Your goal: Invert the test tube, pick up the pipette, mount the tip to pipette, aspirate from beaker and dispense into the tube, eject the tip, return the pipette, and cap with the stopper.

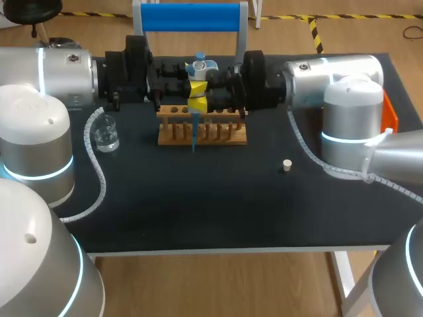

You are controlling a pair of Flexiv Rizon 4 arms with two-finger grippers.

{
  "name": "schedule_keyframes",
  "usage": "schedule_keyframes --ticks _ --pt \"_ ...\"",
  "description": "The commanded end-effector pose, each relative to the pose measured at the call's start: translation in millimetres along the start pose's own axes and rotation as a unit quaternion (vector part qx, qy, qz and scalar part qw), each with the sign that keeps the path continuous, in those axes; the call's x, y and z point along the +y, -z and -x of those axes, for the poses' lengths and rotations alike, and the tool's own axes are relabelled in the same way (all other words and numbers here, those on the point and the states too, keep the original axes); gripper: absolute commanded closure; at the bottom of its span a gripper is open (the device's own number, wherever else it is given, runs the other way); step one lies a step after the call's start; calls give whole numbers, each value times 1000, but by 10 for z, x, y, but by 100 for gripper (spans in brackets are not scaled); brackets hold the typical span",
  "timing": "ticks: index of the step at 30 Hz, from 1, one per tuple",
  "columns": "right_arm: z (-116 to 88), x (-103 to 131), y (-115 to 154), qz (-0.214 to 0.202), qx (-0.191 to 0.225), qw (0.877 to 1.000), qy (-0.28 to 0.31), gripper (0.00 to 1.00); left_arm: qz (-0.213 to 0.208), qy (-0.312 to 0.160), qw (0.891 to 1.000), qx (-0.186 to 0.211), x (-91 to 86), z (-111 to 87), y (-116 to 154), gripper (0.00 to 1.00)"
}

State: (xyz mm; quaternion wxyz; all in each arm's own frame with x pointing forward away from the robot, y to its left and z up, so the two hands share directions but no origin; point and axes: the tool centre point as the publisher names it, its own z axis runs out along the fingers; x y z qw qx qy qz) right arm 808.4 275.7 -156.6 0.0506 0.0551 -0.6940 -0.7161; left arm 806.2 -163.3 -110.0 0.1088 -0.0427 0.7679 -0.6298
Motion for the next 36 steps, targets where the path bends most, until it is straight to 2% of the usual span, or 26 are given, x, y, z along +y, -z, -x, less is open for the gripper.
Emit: schedule_keyframes --ticks 1,7,10,11,12,13,19,20,21,28,36 --pt "-5 -2 -10 1 1 1000 0 55 -1 -1 1000 -1 6 -1 -5 100" --pt "-13 0 -22 4 4 1000 -2 57 -1 -1 1000 -1 6 -1 -5 100" --pt "-17 -3 -19 5 3 1000 -3 64 -1 -1 1000 -1 6 -1 -5 100" --pt "-19 -3 -17 5 3 1000 -3 73 -1 -1 1000 -1 6 -1 -5 100" --pt "-21 -2 -13 5 3 1000 -3 89 -1 -1 1000 -1 6 -1 -5 100" --pt "-24 0 -9 6 3 1000 -2 100 -1 -1 1000 -1 6 -1 -5 100" --pt "-36 8 11 8 4 1000 0 100 -1 -1 1000 -1 6 -1 -5 98" --pt "-39 8 17 9 5 1000 1 100 -1 -1 1000 -1 6 -1 -5 15" --pt "-41 6 25 9 5 1000 1 100 -1 -1 1000 -1 6 -1 -5 0" --pt "-48 9 202 9 3 1000 1 100 -1 -1 1000 -1 6 -1 -5 0" --pt "-22 39 594 -3 6 1000 14 100 -1 -1 1000 -1 6 -1 -5 0"
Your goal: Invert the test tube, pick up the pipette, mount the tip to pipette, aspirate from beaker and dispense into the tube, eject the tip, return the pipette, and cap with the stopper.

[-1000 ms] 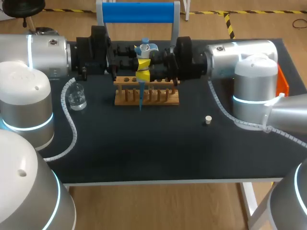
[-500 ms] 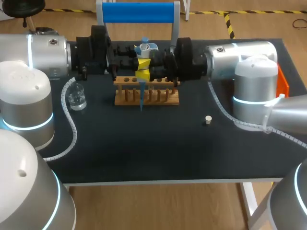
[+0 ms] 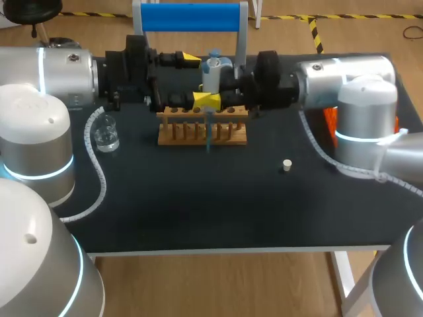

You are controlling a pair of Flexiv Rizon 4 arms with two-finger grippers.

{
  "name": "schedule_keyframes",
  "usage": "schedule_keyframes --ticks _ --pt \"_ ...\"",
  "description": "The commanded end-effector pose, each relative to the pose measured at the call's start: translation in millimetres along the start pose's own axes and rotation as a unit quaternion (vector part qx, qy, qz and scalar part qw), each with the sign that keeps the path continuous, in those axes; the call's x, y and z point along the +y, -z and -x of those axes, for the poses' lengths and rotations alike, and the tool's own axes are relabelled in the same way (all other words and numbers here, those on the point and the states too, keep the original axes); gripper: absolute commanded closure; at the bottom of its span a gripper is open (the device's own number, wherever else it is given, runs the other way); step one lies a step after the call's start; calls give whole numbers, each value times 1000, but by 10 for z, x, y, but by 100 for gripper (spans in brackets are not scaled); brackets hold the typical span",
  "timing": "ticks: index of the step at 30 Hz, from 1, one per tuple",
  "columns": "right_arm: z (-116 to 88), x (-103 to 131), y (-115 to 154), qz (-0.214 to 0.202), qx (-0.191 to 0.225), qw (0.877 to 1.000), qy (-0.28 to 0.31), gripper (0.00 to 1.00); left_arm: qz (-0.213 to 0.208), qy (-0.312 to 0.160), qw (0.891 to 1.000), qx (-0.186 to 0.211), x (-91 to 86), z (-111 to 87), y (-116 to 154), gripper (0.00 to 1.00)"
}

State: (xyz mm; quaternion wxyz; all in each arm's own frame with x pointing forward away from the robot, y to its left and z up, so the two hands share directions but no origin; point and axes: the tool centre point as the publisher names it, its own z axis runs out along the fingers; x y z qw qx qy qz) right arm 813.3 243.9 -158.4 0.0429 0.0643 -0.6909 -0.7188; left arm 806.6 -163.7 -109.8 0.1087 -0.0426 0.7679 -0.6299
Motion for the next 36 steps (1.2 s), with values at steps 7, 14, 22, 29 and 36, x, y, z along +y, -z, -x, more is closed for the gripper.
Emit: schedule_keyframes --ticks 7,14,22,29,36 --pt "71 105 729 -9 3 1000 9 100 -1 -1 1000 -1 8 -4 0 0" --pt "185 242 1225 -9 9 1000 29 100 -1 -1 1000 -1 8 -4 0 0" --pt "252 296 1725 -19 7 999 34 100 -1 -1 1000 -1 8 -4 0 0" --pt "256 368 2122 -17 6 999 41 100 -1 -1 1000 -1 8 -4 0 0" --pt "199 470 2463 -16 6 999 45 100 -1 -1 1000 -1 8 -4 0 0"
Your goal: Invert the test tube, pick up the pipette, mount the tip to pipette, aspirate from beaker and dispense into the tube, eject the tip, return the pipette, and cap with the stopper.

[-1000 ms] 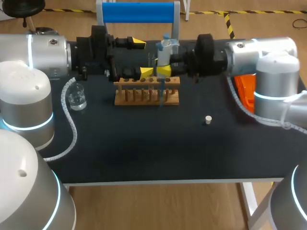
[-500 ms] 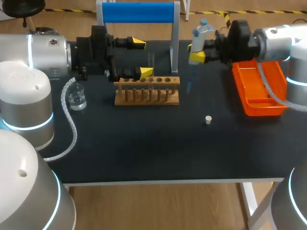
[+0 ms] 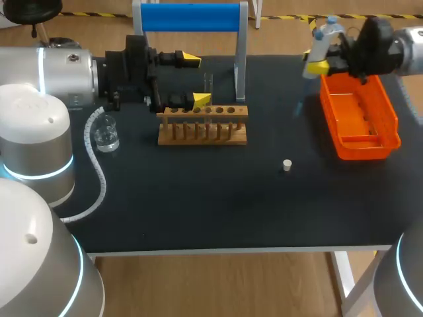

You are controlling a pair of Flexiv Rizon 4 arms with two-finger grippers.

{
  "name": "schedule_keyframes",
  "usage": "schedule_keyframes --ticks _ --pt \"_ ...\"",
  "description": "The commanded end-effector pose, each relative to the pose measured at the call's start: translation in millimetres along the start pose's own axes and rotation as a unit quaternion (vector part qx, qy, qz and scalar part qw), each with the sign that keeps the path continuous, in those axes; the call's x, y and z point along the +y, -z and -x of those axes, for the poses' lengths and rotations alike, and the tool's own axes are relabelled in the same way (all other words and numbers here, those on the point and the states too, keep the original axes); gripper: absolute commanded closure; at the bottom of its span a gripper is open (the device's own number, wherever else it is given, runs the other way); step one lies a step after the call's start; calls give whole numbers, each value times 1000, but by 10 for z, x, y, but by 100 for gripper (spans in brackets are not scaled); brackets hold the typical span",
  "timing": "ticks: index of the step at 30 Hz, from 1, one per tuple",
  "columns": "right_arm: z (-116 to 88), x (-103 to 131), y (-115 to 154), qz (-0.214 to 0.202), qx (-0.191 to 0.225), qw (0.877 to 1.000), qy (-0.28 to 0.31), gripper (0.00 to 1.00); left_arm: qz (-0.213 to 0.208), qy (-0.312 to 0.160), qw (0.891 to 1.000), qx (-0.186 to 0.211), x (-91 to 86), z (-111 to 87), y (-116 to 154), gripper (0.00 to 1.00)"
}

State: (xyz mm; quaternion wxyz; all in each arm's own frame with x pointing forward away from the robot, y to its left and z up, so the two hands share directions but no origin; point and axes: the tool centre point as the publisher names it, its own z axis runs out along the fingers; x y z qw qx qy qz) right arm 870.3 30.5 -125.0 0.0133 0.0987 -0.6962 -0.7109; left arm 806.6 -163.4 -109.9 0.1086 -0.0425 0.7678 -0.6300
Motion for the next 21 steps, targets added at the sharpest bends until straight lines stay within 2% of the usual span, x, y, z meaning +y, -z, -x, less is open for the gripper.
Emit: schedule_keyframes --ticks 1,8,21 --pt "-63 71 327 -3 1 1000 1 100 -1 -1 1000 -1 7 -5 -3 0" --pt "-85 95 674 -4 -16 1000 -3 100 -1 -1 1000 -1 7 -5 -3 0" --pt "-39 93 1134 1 -22 1000 -17 100 -1 -1 1000 -1 7 -5 -3 0"
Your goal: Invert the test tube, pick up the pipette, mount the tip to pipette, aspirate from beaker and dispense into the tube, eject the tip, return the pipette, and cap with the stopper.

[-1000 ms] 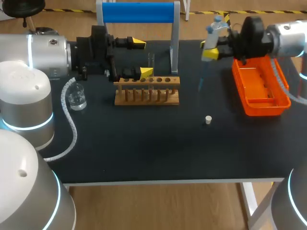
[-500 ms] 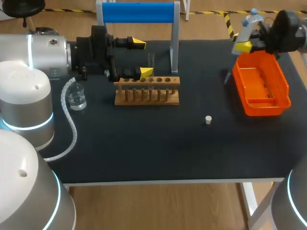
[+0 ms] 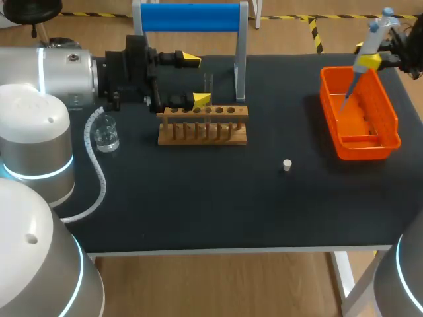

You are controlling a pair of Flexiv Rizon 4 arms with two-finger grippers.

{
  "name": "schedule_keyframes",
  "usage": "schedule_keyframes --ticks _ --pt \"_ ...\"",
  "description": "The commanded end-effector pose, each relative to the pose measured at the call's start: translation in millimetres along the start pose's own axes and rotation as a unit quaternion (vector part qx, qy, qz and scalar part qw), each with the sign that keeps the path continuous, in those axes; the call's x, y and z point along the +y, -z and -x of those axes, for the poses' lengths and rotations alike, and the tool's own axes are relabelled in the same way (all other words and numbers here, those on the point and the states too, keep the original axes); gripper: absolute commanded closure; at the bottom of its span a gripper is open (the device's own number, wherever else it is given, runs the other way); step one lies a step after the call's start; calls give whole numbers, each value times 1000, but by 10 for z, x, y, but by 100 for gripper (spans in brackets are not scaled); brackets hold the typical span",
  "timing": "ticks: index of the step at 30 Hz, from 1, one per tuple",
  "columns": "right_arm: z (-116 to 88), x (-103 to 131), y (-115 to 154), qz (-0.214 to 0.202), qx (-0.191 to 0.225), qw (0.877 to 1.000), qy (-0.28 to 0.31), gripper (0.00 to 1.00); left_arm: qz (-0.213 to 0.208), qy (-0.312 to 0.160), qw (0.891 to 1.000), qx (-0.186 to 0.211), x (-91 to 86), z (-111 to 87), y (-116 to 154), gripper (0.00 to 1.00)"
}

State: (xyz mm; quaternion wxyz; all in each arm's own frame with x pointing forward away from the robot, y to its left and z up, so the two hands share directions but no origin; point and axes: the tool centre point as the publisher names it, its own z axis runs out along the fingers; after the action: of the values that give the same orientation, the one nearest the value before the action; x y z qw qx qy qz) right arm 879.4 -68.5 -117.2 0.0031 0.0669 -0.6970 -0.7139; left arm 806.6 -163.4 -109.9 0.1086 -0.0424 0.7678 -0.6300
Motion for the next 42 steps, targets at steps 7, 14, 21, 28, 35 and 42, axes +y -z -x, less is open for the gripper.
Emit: schedule_keyframes --ticks 7,14,21,28,35,42 --pt "44 -24 364 -17 6 1000 -5 100 -1 -1 1000 -1 7 -4 -4 0" --pt "54 -70 534 -18 0 1000 -8 100 -1 -1 1000 -1 7 -4 -4 0" --pt "82 -139 667 -11 -4 1000 -11 100 -1 -1 1000 -1 7 -4 -4 0" --pt "108 -203 737 -7 0 1000 -13 100 -1 -1 1000 -1 7 -4 -4 0" --pt "127 -268 781 -2 -3 1000 -19 100 -1 -1 1000 -1 7 -4 -4 0" --pt "139 -299 784 -2 4 1000 -22 100 -1 -1 1000 -1 7 -4 -4 0"
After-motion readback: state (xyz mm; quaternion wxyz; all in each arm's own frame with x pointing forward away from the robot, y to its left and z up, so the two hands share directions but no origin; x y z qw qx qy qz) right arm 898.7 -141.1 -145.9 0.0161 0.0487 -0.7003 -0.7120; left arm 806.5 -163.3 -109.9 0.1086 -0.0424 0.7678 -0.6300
